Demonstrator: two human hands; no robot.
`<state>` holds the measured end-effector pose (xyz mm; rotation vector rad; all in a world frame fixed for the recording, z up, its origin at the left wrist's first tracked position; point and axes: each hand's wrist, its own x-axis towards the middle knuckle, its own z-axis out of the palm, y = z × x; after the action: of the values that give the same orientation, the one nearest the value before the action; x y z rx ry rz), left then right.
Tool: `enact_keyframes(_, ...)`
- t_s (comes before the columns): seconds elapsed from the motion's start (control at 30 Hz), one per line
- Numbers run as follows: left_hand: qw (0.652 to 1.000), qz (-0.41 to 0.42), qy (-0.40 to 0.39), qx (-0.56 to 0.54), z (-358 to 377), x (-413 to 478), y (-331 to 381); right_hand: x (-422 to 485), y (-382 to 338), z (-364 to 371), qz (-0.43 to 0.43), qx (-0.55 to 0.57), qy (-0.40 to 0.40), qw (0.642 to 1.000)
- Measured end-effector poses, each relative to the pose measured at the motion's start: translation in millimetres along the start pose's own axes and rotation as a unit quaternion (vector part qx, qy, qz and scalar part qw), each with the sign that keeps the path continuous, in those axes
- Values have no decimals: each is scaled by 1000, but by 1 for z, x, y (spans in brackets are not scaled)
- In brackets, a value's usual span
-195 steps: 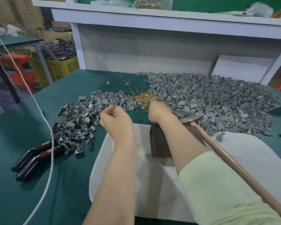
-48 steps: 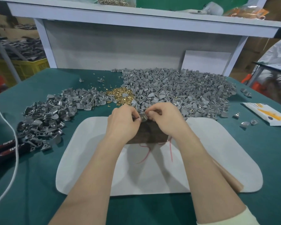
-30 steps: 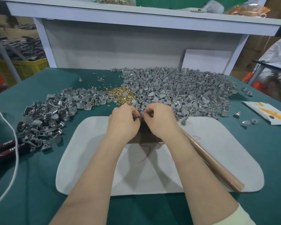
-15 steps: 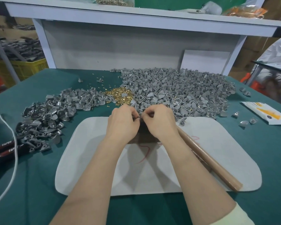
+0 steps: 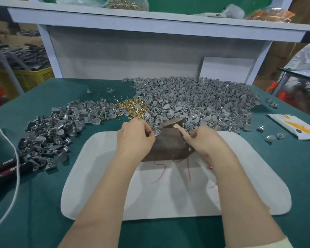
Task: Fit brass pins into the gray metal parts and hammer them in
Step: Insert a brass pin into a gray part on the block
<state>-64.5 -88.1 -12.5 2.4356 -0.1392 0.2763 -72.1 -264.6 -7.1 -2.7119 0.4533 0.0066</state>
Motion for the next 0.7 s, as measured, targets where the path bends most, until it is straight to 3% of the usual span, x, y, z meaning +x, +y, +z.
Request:
enact_keyframes(0.07,1000,-4,-2,-3,0,1,0,2,-2,4,-5,14,-25,1000)
enact_keyframes(0.2,1000,-14,12,4,0,1,-3,1,1,-2,-32,129,25,991)
enact_keyframes(0.33,999,-29,28,16,0,3,-7,-12,-1,-16,-132,219,77,964)
enact_keyframes(0.5,999,-43,25,-5,1,6,-9,-27,-16,-16,-236,137,83,959)
enact_keyframes(0.63,997,-47,38,-52,2,6,-11,-32,-21,-20,-258,139,158,943)
enact_keyframes(0.7,996,-53,31,-60,2,6,-11,-32,-22,-18,-266,103,130,950)
